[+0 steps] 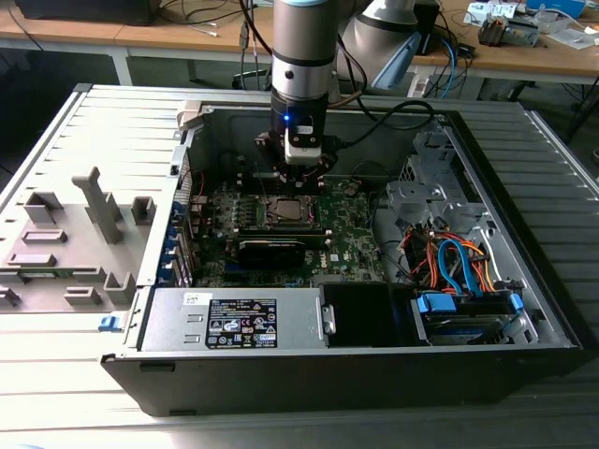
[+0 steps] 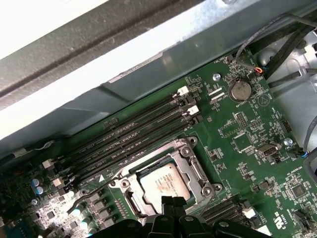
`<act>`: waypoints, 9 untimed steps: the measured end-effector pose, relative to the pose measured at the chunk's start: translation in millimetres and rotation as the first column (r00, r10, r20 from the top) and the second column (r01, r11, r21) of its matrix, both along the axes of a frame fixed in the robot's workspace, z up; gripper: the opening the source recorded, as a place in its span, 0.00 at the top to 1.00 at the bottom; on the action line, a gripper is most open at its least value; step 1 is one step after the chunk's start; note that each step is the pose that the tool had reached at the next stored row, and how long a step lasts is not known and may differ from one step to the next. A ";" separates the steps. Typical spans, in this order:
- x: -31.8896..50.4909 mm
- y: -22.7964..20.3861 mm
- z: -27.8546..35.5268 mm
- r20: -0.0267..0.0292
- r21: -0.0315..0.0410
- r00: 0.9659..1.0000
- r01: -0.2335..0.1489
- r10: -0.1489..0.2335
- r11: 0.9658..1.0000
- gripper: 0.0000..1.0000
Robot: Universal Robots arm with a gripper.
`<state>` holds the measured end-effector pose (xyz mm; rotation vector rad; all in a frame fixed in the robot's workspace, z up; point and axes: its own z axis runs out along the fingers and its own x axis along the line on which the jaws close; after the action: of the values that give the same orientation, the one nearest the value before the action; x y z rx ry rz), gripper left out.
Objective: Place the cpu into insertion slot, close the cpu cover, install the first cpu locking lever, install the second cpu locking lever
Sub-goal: 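Install the first cpu locking lever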
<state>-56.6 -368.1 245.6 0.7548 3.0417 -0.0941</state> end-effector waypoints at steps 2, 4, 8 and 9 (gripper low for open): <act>0.0 0.0 0.0 0.000 0.000 1.000 -0.003 0.003 1.000 0.89; 0.0 0.0 0.0 0.000 0.000 1.000 -0.006 0.006 1.000 0.89; 0.0 0.0 0.0 0.000 0.000 1.000 -0.013 0.013 1.000 0.89; 0.0 0.0 0.0 0.000 0.000 1.000 -0.014 0.014 1.000 0.89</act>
<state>-56.6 -368.1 245.6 0.7338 3.0464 -0.0941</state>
